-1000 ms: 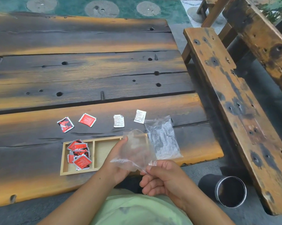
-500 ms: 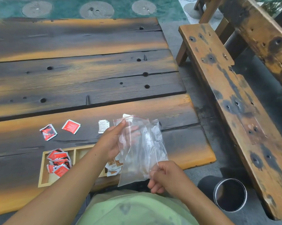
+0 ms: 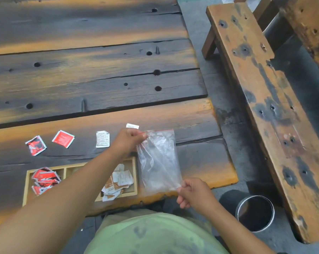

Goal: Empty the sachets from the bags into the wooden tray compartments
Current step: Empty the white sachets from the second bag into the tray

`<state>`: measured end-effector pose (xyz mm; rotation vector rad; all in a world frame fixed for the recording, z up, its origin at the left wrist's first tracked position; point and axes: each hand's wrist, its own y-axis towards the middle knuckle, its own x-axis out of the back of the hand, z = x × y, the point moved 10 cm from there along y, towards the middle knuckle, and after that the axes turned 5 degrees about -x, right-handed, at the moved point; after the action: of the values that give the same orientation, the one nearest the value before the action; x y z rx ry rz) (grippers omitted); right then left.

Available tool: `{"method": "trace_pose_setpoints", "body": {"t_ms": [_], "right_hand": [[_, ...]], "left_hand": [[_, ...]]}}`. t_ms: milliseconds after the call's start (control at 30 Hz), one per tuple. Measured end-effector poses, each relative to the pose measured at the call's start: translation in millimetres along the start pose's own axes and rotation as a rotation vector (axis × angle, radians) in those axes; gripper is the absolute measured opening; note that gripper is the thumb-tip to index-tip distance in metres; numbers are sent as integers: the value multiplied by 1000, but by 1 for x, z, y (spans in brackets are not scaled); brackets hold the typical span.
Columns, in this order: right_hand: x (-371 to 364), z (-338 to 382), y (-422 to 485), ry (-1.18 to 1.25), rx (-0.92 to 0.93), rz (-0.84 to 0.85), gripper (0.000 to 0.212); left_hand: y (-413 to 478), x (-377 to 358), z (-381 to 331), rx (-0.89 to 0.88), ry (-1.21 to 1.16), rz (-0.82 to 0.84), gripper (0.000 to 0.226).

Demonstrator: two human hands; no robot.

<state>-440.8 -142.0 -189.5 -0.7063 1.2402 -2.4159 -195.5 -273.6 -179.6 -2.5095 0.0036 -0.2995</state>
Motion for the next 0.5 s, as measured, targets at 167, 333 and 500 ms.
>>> {"method": "trace_pose_setpoints", "body": {"t_ms": [167, 333, 500], "right_hand": [[4, 1, 13, -184, -1, -51, 21], [3, 10, 23, -362, 35, -67, 22], [11, 24, 30, -579, 75, -91, 24]], "left_hand": [[26, -3, 5, -63, 255, 17, 15], [30, 0, 13, -80, 564, -36, 9], [23, 3, 14, -92, 603, -85, 20]]}}
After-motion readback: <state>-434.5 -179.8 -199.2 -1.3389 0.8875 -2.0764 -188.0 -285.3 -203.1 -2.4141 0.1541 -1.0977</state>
